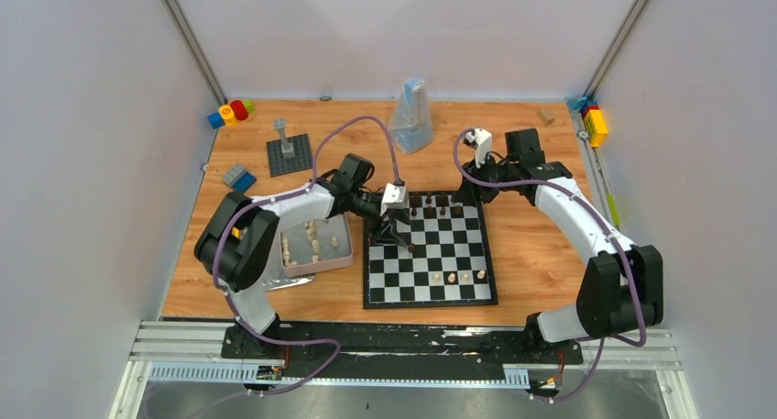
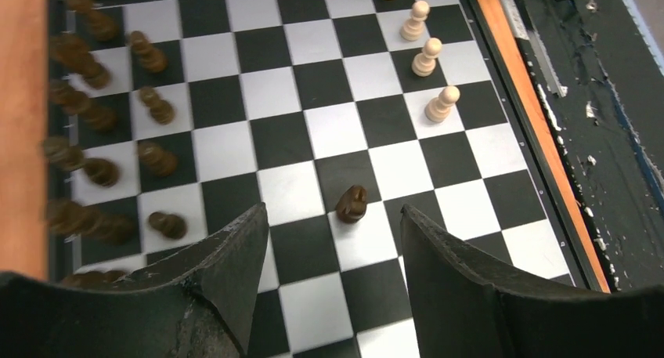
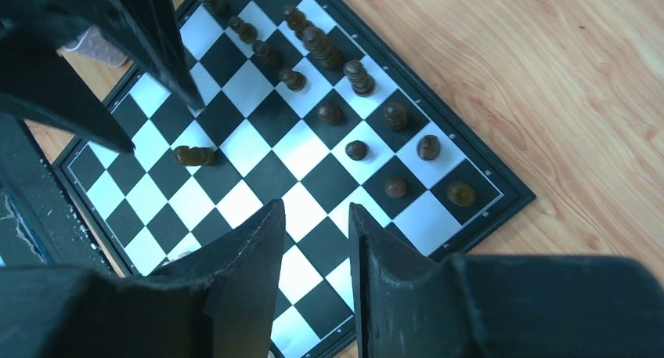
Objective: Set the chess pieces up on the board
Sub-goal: Pick up the chess piece from the chessboard.
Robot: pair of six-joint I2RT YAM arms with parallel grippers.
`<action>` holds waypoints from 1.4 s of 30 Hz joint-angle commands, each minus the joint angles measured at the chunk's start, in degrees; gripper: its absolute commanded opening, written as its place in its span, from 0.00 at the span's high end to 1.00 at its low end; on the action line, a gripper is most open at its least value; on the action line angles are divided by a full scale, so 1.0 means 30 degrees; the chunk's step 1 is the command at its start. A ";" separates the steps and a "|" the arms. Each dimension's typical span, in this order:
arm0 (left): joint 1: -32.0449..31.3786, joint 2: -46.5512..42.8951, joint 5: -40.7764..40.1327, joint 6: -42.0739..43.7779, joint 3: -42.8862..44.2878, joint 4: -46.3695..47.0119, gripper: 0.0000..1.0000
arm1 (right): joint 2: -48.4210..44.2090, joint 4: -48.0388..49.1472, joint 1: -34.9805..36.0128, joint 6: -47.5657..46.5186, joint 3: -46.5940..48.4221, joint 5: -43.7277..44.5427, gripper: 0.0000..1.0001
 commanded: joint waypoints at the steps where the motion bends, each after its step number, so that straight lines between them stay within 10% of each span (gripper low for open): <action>1: 0.0670 -0.2547 -0.1903 0.0293 0.0461 -0.2057 0.29 | -0.0235 0.0035 0.1064 -0.1218 -0.0059 -0.1213 0.62; 7: 0.2302 -0.4871 -0.4868 0.0127 0.1101 -0.6727 0.22 | 0.0453 -0.0844 0.3813 -0.2631 -0.0298 -0.0153 0.51; 10: 0.3192 -0.6661 -0.6168 -0.0205 0.1134 -0.7975 0.01 | 0.1030 -0.0982 0.5367 -0.3109 -0.0368 0.0462 0.49; 19: 0.6976 -1.0670 -1.0093 -0.2670 0.0532 -0.9489 0.00 | 0.3160 -0.1179 0.8057 -0.3696 0.0406 0.1674 0.47; 36: 0.7628 -1.2203 -1.1873 -0.3759 -0.0003 -0.9010 0.00 | 0.5674 -0.1415 0.9030 -0.3559 0.1974 0.2662 0.52; 42: 0.7628 -1.2287 -1.2049 -0.3774 -0.0040 -0.9034 0.00 | 0.5972 -0.1520 0.9191 -0.3560 0.2356 0.2617 0.67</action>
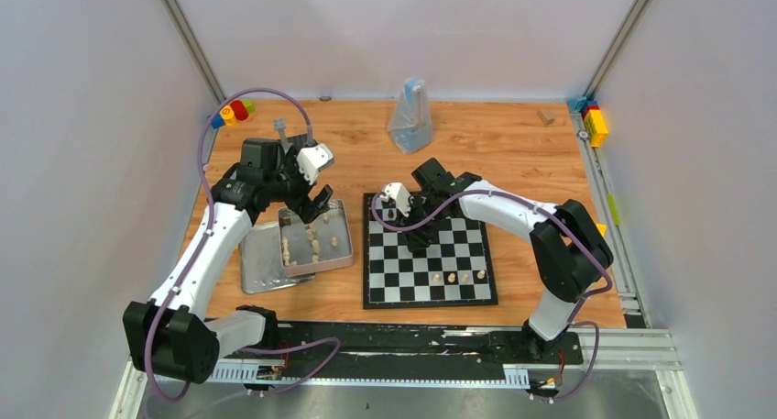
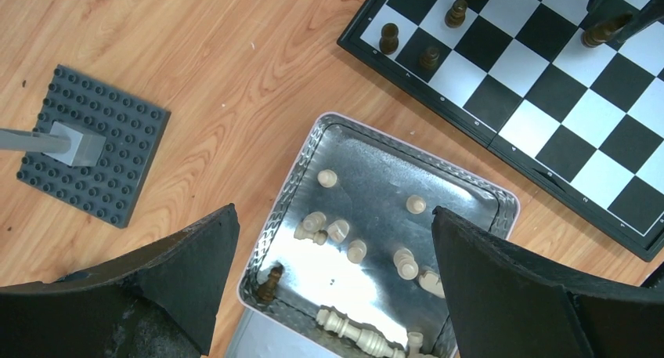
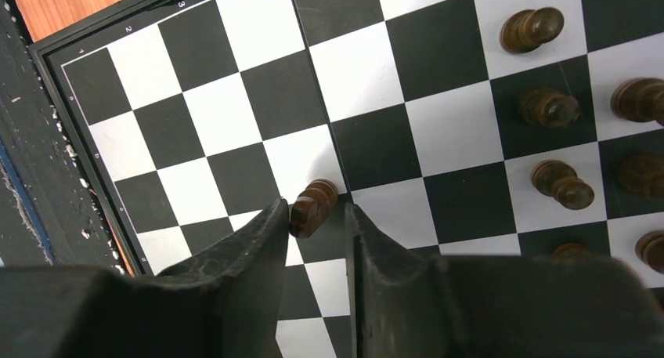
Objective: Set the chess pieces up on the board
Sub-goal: Pick up the chess piece from the chessboard.
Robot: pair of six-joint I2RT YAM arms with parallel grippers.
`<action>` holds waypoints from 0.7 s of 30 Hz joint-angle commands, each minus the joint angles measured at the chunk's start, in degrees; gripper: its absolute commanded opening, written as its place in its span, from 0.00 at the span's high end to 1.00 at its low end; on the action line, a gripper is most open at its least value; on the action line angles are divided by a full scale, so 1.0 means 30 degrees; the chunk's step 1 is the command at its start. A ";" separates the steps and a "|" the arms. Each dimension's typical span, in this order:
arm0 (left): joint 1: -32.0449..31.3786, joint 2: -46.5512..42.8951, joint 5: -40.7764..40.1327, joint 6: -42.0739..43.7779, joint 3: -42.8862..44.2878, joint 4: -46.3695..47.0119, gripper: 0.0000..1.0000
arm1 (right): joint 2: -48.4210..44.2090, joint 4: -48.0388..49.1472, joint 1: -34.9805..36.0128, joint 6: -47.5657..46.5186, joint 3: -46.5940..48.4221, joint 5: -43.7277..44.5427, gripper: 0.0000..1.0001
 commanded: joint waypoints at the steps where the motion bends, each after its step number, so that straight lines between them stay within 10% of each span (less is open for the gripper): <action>1: 0.0138 -0.0534 -0.0082 -0.0300 -0.0076 0.0173 0.00 | 0.0293 0.0032 0.0226 -0.0292 0.0946 -0.0075 0.71; 9: 0.0280 -0.0655 -0.0621 -0.0912 -0.0209 0.0472 0.00 | 0.0217 -0.0943 0.0240 -0.0382 0.2537 -0.0176 1.00; 21: 0.1767 -0.0915 -0.0669 -0.1923 -0.0194 0.0662 0.00 | 0.2868 -0.2458 0.0240 -0.0703 0.8625 0.3538 1.00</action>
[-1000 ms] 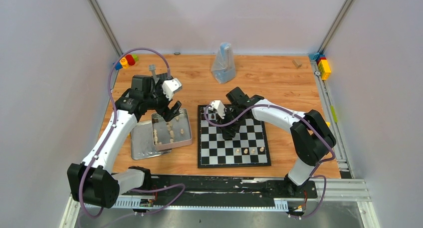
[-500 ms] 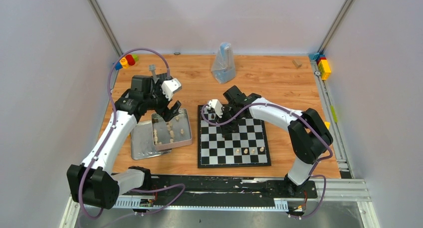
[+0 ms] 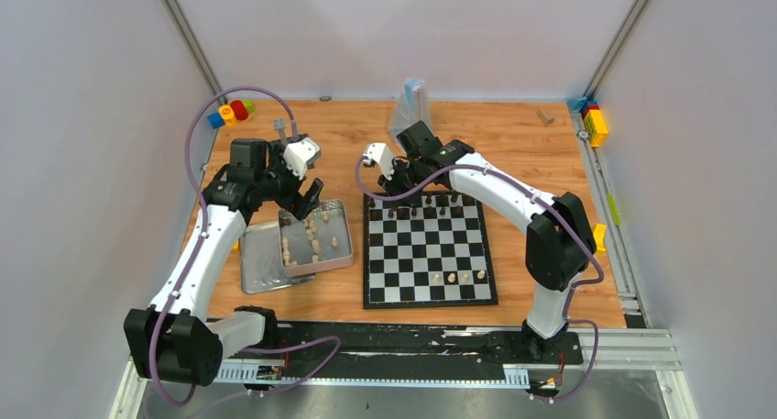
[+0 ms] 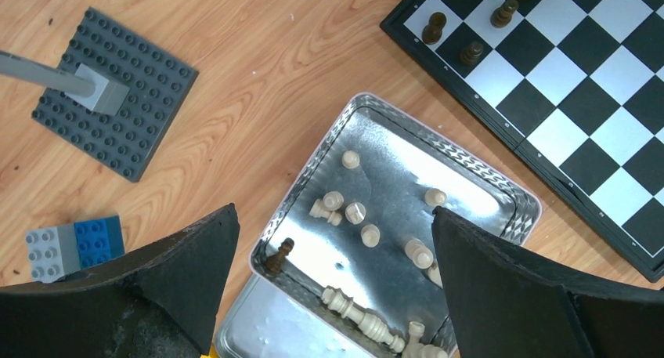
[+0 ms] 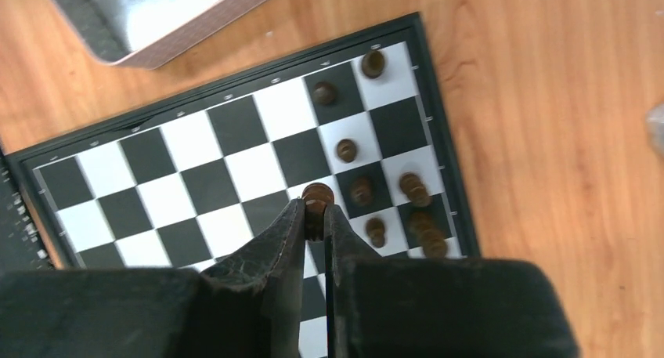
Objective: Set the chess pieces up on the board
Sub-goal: Pick up the chess piece from the chessboard, then place the chess piece on the chessboard.
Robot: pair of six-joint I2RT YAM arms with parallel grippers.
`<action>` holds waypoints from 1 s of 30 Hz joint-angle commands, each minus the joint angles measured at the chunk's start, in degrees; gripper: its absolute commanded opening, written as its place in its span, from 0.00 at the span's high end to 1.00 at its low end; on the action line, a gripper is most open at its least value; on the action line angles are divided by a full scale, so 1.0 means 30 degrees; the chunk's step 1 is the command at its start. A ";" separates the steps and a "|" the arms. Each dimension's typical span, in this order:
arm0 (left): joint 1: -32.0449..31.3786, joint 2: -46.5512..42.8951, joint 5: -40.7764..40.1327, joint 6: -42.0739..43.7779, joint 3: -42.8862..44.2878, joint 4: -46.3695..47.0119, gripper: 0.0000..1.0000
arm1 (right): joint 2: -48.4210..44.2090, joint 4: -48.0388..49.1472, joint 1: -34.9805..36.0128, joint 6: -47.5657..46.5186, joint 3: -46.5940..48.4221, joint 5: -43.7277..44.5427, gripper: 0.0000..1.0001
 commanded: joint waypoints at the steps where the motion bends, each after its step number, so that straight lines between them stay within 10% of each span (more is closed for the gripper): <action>1: 0.0699 -0.0620 0.0213 -0.0775 -0.0062 0.0593 0.00 | 0.1610 -0.0684 0.0106 -0.0381 0.2395 0.2089 1.00; 30: 0.2759 -0.0573 0.1472 -0.0975 -0.0316 0.0648 0.00 | 0.6446 -0.1401 0.0088 0.0054 0.6545 0.2756 0.98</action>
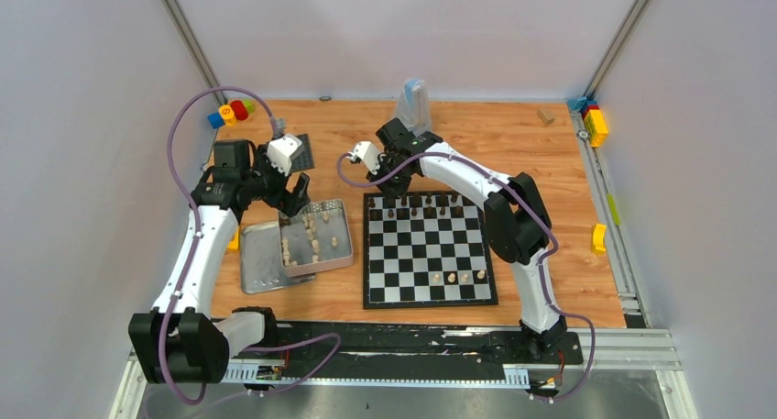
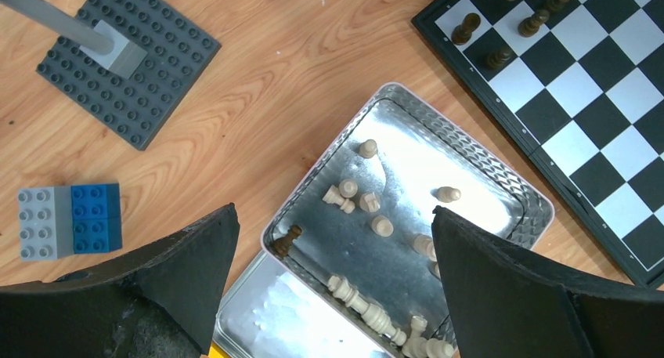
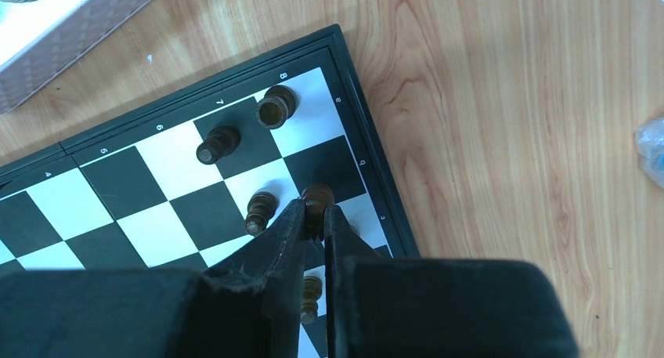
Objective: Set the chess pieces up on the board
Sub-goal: Place the chess piece on the chessboard.
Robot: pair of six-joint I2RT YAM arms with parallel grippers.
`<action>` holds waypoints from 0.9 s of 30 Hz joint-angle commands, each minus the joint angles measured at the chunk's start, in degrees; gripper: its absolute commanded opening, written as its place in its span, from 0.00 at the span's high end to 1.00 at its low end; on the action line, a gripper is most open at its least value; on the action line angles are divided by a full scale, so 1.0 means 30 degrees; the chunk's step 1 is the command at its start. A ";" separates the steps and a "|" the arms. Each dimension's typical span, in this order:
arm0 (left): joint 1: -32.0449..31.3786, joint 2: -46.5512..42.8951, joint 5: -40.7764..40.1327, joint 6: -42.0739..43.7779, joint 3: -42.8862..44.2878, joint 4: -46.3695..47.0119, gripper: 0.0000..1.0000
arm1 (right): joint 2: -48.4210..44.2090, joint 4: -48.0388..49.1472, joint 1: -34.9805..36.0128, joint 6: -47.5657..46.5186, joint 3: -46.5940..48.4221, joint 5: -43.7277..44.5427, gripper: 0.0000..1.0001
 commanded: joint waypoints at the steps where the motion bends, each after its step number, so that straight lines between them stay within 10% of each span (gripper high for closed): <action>1: 0.0492 -0.0468 0.0307 -0.0279 -0.0108 0.0597 0.00 | 0.0240 0.0104 0.0101 0.0254 0.0620 -0.0275 0.98; 27: 0.0652 -0.0592 0.0291 -0.0183 -0.0186 0.0570 0.00 | 0.1045 0.0261 0.0104 0.0267 0.1296 -0.0289 0.93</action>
